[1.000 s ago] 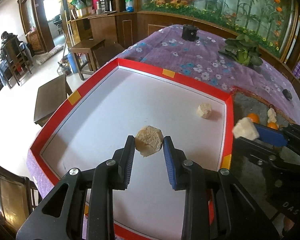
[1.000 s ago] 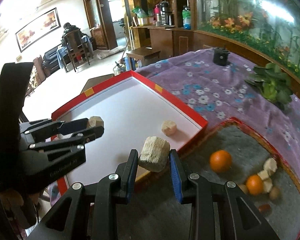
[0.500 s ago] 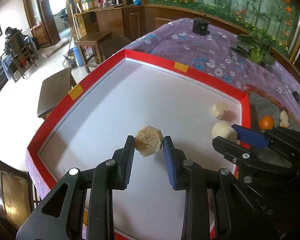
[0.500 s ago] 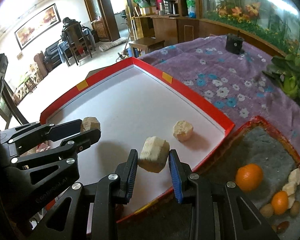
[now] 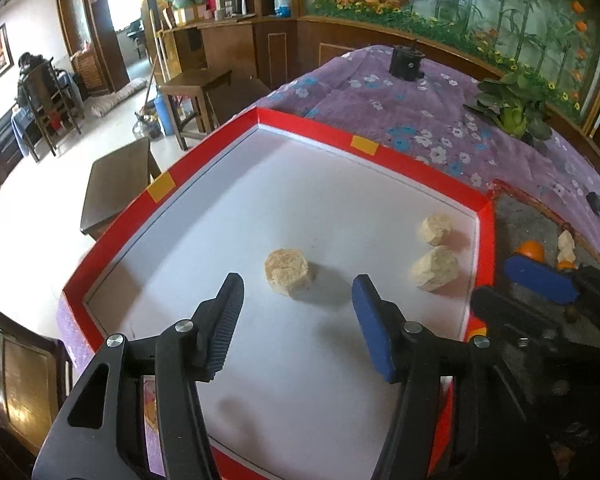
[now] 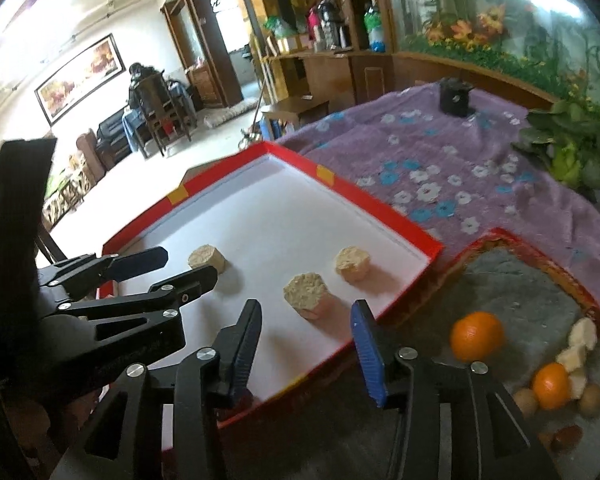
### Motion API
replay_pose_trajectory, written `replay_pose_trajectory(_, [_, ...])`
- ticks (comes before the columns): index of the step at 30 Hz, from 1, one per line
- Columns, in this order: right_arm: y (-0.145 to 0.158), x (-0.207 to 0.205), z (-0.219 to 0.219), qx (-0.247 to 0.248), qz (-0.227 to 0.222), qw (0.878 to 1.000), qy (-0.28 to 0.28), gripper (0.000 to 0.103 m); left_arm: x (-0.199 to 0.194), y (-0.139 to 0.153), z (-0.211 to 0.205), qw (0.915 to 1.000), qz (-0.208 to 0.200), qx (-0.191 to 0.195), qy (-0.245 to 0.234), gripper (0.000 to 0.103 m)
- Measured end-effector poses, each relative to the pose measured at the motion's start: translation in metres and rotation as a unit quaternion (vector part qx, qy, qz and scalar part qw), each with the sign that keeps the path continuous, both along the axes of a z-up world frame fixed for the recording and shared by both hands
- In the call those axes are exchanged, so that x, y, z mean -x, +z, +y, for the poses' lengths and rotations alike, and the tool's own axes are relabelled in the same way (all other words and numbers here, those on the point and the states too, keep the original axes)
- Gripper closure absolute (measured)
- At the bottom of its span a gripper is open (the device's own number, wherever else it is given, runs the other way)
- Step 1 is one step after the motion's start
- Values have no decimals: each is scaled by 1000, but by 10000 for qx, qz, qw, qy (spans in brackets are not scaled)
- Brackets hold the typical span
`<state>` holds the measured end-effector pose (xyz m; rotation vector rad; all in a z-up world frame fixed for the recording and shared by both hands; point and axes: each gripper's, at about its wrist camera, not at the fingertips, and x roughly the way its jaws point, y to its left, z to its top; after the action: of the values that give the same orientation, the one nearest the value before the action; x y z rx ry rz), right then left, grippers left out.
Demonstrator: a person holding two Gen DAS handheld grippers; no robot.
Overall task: Organize fruits
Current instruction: 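Grasp an orange with the left gripper while the right grasps another dark red date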
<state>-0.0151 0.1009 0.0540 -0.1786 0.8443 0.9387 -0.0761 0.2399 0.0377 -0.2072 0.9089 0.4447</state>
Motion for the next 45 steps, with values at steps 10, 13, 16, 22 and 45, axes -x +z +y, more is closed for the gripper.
replay_pose_trajectory(10, [19, 15, -71, -127, -279, 9984, -470, 41, 0, 26, -44, 9985, -304, -28, -453, 46])
replay_pose_trajectory(13, [16, 24, -94, -35, -442, 9969, -643, 37, -4, 28, -59, 9974, -323, 37, -646, 46])
replay_pose_trajectory(16, [12, 31, -124, 71, -595, 9951, -786, 37, -10, 27, -78, 9959, -284, 85, -853, 46])
replay_pose_trajectory(22, [4, 26, -181, -66, -279, 9914, -1274, 37, -26, 19, -115, 9910, -173, 290, -1297, 46])
replay_pose_trajectory(45, [-11, 12, -212, -30, -156, 9900, -1401, 37, -103, -10, -154, 9769, 252, 281, -2106, 46])
